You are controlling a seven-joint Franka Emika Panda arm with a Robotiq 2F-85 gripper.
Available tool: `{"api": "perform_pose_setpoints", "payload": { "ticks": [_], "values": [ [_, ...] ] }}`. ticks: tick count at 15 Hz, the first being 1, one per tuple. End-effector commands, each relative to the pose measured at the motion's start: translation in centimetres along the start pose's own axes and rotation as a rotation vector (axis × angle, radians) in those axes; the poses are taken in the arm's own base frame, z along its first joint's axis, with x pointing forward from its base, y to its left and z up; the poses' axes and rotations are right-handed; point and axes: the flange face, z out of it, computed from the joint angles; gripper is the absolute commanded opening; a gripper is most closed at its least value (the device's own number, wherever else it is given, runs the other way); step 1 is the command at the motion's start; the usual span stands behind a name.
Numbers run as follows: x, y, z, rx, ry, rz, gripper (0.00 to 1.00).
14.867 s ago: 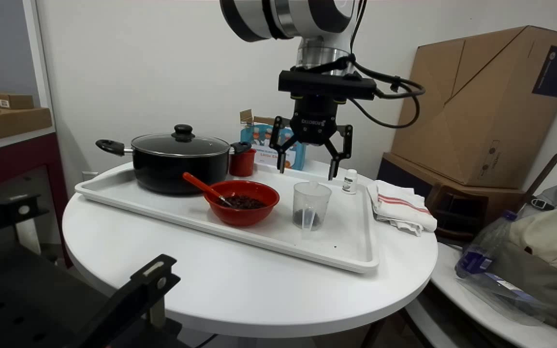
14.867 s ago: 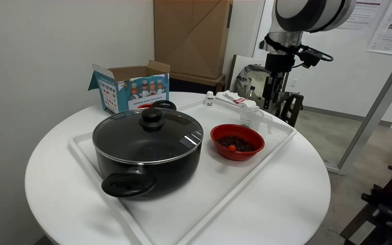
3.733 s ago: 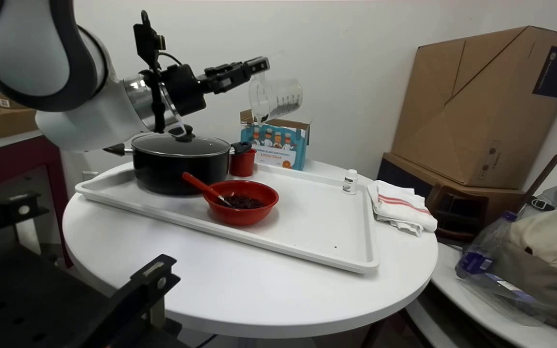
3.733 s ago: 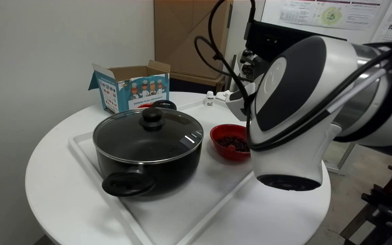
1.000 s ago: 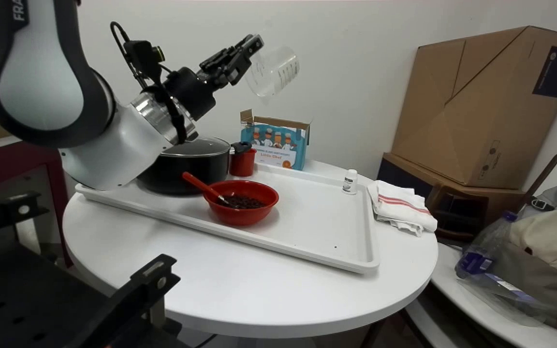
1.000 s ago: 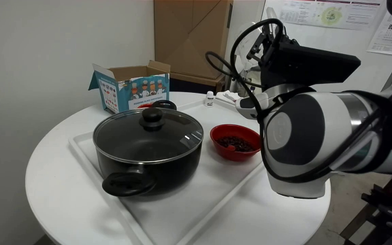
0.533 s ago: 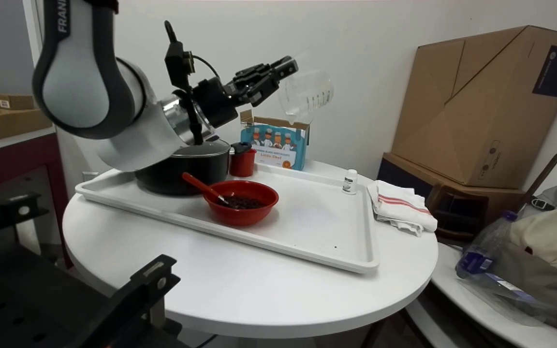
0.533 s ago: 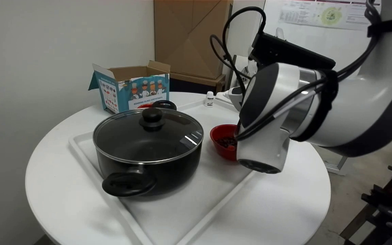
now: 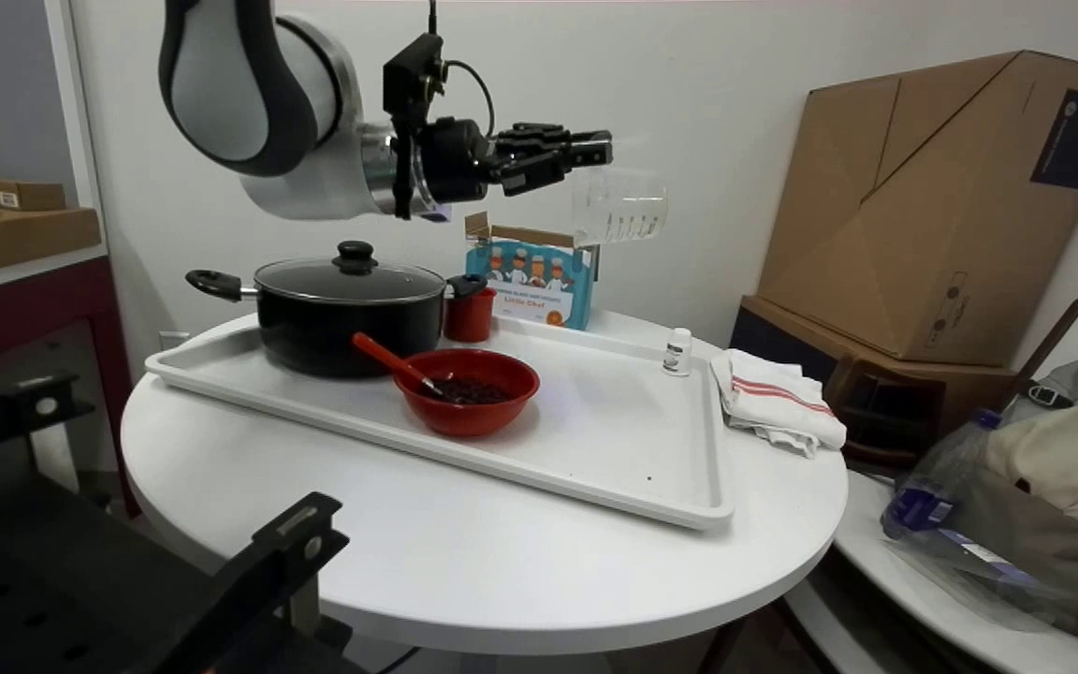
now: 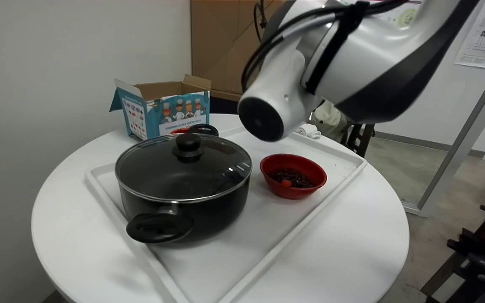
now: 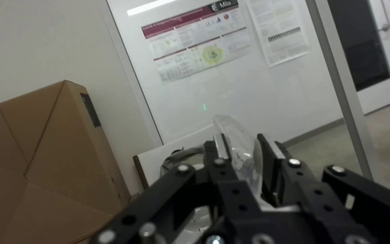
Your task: Move the object from the measuring cup to the red bowl
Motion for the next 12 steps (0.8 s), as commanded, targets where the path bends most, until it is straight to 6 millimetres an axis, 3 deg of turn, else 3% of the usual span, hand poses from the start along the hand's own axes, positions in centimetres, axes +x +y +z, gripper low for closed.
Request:
{"api": "perform_pose_setpoints", "payload": {
  "ticks": [1,5,8,12],
  "values": [
    [-2.9,3.9,2.4,0.154,0.116,0.0,0.12],
    [-5.9,6.7,7.2,0.337,0.219,0.01,0.12],
    [-7.5,7.4,10.8,0.49,0.284,0.012,0.12],
    [-8.8,7.9,14.0,0.707,0.366,0.019,0.12]
  ]
}}
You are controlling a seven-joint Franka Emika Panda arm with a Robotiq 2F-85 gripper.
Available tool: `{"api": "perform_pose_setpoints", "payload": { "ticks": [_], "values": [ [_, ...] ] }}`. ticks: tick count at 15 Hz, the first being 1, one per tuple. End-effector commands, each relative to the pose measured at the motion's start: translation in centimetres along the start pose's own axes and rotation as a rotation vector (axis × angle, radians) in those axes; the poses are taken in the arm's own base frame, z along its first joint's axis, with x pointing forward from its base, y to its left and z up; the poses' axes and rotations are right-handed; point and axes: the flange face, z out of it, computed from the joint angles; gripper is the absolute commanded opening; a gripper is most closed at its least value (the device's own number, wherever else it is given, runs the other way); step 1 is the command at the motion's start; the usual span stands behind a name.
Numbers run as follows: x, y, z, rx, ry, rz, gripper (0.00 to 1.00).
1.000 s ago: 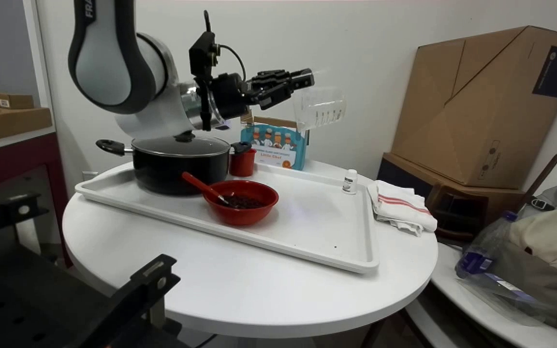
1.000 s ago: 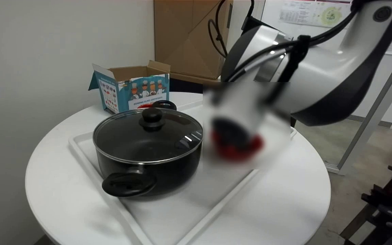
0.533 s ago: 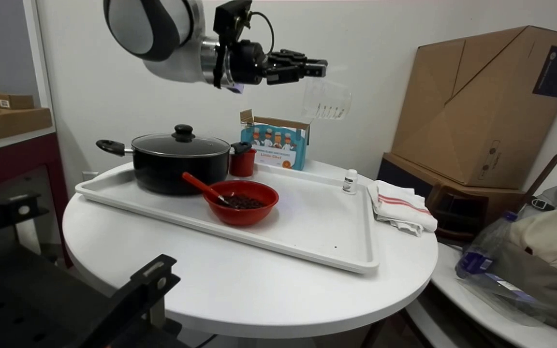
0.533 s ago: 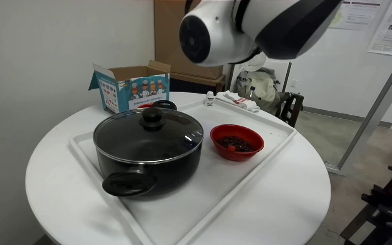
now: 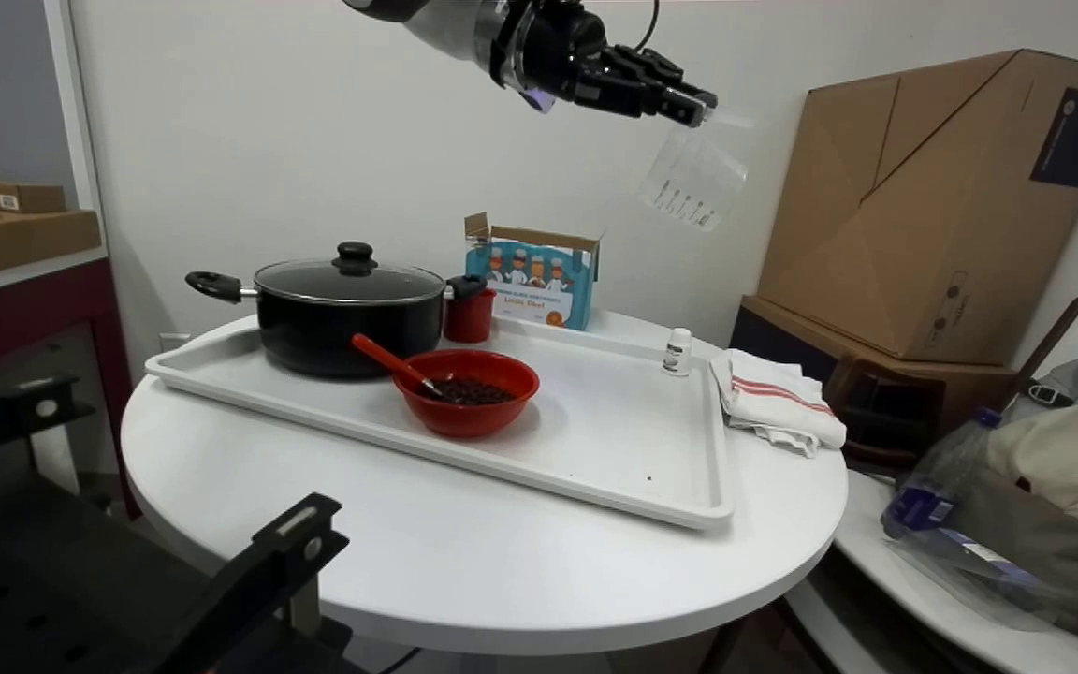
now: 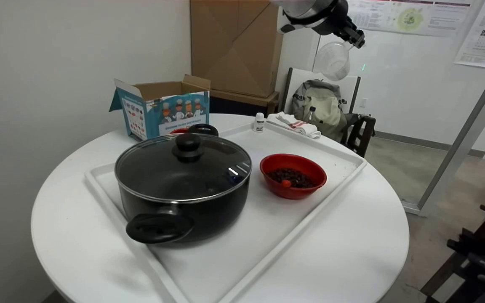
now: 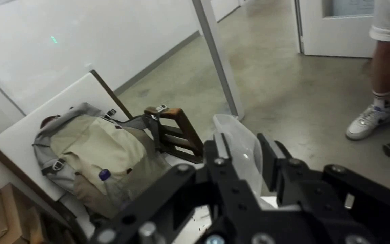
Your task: Move the object from the measuring cup to the red bowl
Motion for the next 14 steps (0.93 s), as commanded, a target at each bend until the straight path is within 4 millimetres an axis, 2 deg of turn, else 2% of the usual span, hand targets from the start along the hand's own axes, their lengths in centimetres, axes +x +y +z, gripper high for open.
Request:
{"api": "perform_pose_setpoints", "payload": {
  "ticks": [1,5,10,14],
  "values": [
    [-1.5,1.9,1.0,0.181,0.091,0.001,0.12],
    [-1.6,2.3,2.9,0.398,0.17,0.034,0.12],
    [-5.2,3.6,4.2,0.651,0.296,0.106,0.12],
    [-6.4,4.9,7.2,0.838,0.401,0.195,0.12]
  ]
}}
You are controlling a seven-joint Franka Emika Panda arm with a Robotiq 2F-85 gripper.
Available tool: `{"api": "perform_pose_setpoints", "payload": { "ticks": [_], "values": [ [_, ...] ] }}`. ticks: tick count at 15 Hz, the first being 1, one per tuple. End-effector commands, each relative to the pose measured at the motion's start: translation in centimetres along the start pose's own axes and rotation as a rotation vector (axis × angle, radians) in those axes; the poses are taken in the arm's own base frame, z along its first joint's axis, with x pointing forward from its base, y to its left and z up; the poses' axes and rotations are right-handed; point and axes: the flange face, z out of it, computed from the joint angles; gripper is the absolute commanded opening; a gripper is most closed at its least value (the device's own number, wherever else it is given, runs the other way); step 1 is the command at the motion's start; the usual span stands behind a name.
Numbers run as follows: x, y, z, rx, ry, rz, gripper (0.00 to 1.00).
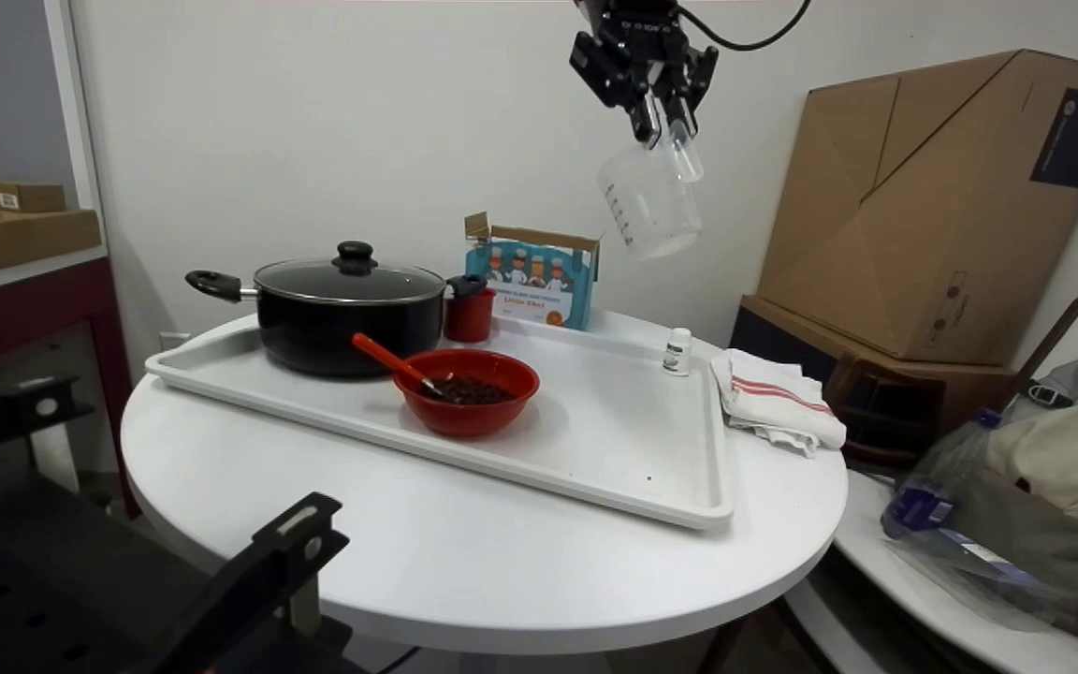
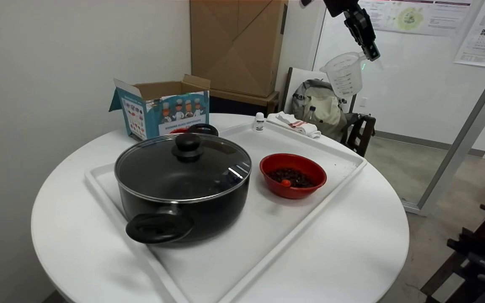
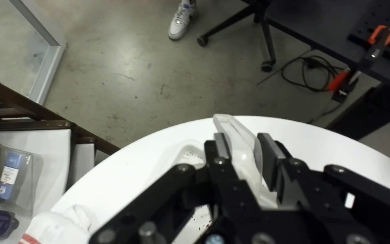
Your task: Move the object from the measuring cup to the red bowl
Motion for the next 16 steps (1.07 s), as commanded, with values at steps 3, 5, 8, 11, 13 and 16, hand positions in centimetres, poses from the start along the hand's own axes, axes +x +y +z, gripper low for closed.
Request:
{"api": "perform_pose_setpoints", "payload": {
  "ticks": [3,5,8,11,13,16],
  "values": [
    [-0.6,4.9,3.1,0.25,0.166,0.118,0.12],
    [0.1,6.3,4.9,0.335,0.229,0.171,0.12],
    [2.0,7.7,7.7,0.456,0.338,0.247,0.12],
    [5.0,8.4,10.4,0.549,0.471,0.322,0.12],
    [7.1,8.6,11.7,0.586,0.569,0.374,0.12],
    [10.0,8.5,13.5,0.587,0.723,0.453,0.11]
  ]
}}
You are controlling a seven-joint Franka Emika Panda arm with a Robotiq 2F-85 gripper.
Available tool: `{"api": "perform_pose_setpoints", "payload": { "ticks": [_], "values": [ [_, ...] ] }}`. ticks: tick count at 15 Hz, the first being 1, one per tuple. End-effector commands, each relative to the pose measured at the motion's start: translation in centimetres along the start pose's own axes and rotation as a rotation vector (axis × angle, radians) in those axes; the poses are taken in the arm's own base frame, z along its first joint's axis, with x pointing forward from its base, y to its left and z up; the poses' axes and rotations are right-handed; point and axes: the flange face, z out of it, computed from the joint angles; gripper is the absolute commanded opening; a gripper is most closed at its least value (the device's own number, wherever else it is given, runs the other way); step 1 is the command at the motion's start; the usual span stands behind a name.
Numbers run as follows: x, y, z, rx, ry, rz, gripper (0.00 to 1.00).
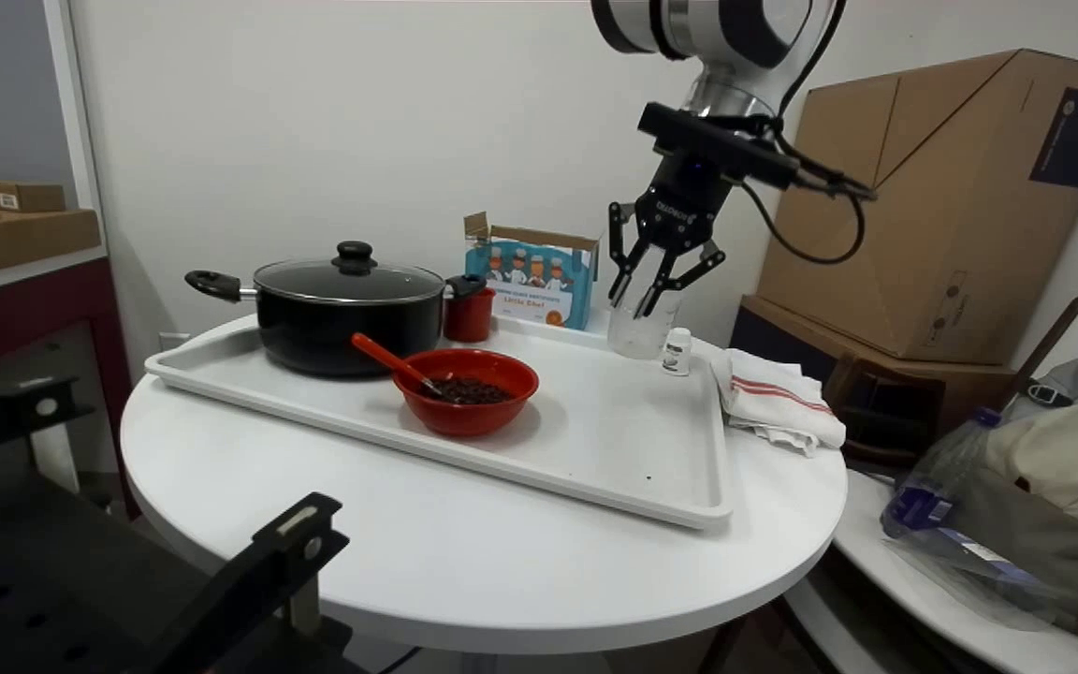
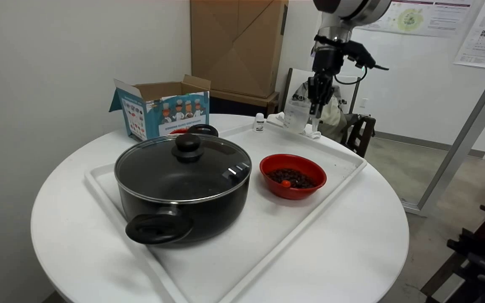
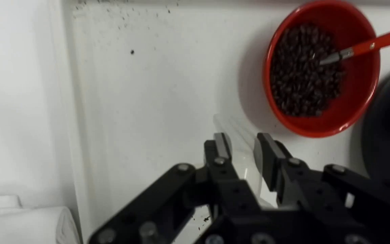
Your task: Move the object from the measuring cup to the red bowl
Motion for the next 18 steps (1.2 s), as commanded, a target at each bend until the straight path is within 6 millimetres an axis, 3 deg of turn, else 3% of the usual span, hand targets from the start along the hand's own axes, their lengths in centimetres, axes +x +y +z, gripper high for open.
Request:
{"api": "perform_pose_setpoints", "payload": {
  "ticks": [1,5,10,13,18],
  "values": [
    [1.9,0.4,2.9,0.027,0.194,0.032,0.11],
    [2.8,0.0,6.0,0.005,0.397,0.026,0.11],
    [1.2,-1.1,8.8,0.058,0.407,0.014,0.11],
    [-0.3,-1.5,8.4,0.103,0.371,0.04,0.11],
    [-3.2,-1.2,5.9,0.141,0.246,0.095,0.09]
  ]
}}
